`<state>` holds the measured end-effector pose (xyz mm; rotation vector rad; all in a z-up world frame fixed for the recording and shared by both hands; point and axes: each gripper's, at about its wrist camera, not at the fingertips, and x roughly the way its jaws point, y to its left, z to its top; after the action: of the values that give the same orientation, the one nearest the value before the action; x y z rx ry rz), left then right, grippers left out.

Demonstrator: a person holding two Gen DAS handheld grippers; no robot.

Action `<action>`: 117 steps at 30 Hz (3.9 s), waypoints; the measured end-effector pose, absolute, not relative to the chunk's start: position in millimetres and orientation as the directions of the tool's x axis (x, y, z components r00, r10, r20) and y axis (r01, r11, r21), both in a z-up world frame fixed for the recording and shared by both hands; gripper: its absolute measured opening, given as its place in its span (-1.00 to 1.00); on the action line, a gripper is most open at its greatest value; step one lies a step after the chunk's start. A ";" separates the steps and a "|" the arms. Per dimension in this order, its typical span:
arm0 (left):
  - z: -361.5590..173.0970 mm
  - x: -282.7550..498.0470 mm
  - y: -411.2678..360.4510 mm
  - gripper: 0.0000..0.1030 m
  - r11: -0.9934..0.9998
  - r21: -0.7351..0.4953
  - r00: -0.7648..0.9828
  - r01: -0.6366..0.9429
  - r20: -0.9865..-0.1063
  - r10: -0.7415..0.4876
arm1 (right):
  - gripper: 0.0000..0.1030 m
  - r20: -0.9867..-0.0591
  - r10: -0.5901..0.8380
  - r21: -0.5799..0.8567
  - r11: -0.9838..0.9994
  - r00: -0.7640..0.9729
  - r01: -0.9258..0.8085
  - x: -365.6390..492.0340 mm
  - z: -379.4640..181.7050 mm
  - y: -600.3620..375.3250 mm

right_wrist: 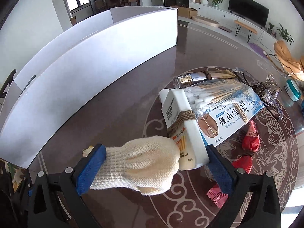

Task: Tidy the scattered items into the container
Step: 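Move the right tool to the white sunscreen bottle and close on it, then lift the white sunscreen bottle off the table with the right tool, then grasp the cream mesh glove with the left tool while the right tool holds the bottle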

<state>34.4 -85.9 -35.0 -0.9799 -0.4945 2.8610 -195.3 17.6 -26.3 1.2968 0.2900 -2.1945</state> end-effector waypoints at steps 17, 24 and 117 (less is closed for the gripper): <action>-38.7 31.5 -88.0 1.00 -0.940 -0.339 -0.783 0.030 -0.593 0.189 | -0.60 -0.876 -0.231 -0.068 -0.810 -0.424 0.582 -209.0 -13.5 5.8; -39.3 29.6 -91.9 1.00 -0.932 -0.359 -0.780 0.045 -0.595 0.192 | -0.62 -0.861 -0.220 -0.099 -0.813 -0.459 0.574 -185.6 -13.3 28.9; -37.0 -129.5 -14.1 1.00 -0.829 0.154 -0.549 -0.537 -0.810 0.205 | 0.60 -0.788 -0.221 0.176 -0.975 -0.575 0.134 -48.6 -21.8 310.2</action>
<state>-129.5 -14.1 -37.0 -1.1712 0.5445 2.3777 -48.6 310.2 -21.8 1.3296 -0.1428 -2.6198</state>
